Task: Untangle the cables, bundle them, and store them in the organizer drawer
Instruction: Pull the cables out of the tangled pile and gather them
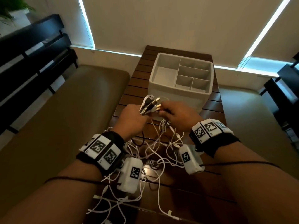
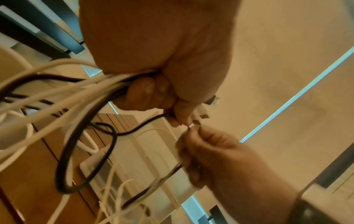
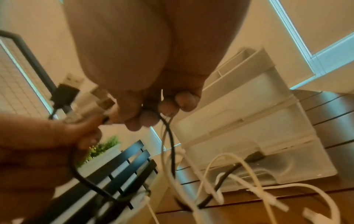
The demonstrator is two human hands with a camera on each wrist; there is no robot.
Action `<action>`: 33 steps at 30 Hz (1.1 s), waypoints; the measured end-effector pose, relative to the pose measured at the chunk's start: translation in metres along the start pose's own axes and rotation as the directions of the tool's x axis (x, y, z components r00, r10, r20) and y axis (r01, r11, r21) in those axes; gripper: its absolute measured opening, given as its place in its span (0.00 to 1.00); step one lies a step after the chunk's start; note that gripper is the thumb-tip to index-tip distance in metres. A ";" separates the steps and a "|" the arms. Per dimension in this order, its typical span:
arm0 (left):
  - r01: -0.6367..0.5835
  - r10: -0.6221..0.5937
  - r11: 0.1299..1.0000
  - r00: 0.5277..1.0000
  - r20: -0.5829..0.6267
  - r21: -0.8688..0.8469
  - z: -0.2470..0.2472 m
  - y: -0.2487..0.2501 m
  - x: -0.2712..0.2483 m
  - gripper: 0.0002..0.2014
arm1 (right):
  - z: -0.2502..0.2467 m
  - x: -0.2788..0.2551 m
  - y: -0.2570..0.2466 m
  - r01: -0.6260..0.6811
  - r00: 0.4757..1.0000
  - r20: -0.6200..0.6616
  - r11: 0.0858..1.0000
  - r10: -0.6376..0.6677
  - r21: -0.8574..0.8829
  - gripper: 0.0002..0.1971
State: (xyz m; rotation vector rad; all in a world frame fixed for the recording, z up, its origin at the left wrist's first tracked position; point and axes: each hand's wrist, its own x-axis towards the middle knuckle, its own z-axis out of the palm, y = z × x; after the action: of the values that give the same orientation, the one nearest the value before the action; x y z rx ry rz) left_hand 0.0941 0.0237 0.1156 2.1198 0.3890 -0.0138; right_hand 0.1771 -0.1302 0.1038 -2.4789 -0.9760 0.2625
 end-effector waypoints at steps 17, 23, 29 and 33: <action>0.125 -0.083 0.912 0.989 -0.123 0.391 -0.078 -0.008 -0.002 0.05 | 0.000 -0.026 0.055 -0.260 0.959 -0.072 0.954 0.273 0.150 0.08; 0.171 -0.166 0.963 0.985 -0.038 0.210 -0.076 -0.016 -0.005 0.03 | -0.012 -0.049 0.042 -0.280 0.957 0.006 0.913 0.291 0.296 0.14; 0.181 -0.223 0.964 0.949 0.223 0.196 -0.096 -0.024 -0.018 0.06 | 0.022 -0.074 0.042 -0.350 0.906 0.344 0.895 0.247 0.278 0.10; 0.166 -0.285 0.916 0.911 0.299 0.366 -0.090 -0.036 -0.026 0.11 | 0.057 -0.087 0.030 -0.306 0.755 0.629 0.948 0.182 0.092 0.10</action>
State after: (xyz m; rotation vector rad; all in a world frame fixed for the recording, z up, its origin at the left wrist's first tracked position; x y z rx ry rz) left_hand 0.0470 0.1084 0.1395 2.3306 0.4439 -0.6259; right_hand 0.1126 -0.1889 0.0406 -2.3646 -0.7895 1.2628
